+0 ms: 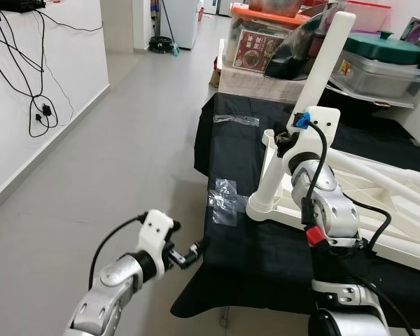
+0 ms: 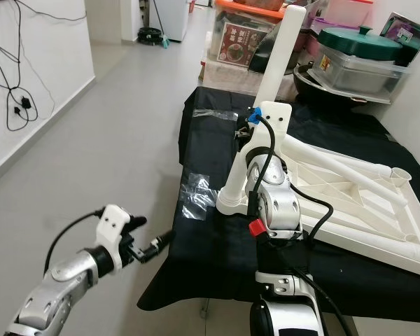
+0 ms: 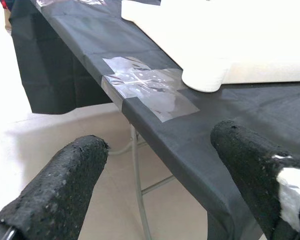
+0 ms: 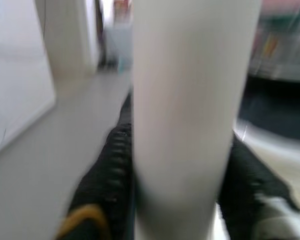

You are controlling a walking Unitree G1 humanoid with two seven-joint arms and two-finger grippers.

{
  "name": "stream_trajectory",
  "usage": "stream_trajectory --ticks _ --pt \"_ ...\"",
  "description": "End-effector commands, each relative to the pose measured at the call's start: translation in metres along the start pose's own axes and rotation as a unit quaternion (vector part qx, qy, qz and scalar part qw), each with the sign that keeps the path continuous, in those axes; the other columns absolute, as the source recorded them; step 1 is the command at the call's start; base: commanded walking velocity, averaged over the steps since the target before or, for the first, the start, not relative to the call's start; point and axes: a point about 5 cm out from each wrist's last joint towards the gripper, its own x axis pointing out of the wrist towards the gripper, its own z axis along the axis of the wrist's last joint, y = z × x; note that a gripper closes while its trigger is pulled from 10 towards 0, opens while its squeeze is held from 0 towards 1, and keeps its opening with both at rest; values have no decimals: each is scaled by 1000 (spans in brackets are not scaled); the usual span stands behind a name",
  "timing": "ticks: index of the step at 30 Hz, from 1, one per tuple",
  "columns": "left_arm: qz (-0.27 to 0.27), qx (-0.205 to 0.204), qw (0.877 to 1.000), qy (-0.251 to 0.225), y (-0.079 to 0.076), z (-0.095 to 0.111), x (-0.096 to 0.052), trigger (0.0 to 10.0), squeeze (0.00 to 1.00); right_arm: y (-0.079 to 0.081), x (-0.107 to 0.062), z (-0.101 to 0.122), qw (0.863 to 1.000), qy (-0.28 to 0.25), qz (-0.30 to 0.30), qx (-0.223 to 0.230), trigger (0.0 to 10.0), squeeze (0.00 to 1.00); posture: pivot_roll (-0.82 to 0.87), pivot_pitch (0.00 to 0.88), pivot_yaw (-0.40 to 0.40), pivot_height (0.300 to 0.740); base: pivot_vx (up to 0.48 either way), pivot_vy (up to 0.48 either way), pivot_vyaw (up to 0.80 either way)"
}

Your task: Building children table

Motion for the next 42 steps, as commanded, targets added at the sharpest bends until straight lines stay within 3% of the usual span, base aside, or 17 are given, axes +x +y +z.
stream_trajectory --ticks 1,15,23,24,29,42 --pt "-4 -3 1000 -10 -3 3 2 10000 0 -5 -1 -15 999 30 -5 11 10000 1000 -13 0 -129 740 0 0 0" --pt "22 -4 999 -24 3 6 1 10000 0 -10 -3 8 999 -34 21 18 10000 1000 -18 0 -125 740 0 0 0" --pt "47 1 998 -32 8 10 2 10000 0 -8 -2 7 999 -29 23 1 10000 1000 -11 0 -130 740 0 0 0" --pt "62 7 997 -34 11 11 2 10000 0 -6 0 4 1000 -21 16 -8 10000 0 -9 0 -131 740 0 0 0" --pt "96 12 994 -47 18 17 2 10000 0 -2 4 0 1000 -12 7 -12 10000 0 -2 0 -136 740 0 0 0" --pt "111 21 992 -56 18 21 2 10000 0 1 9 -1 999 -34 0 1 10000 0 9 0 -142 740 0 0 0"
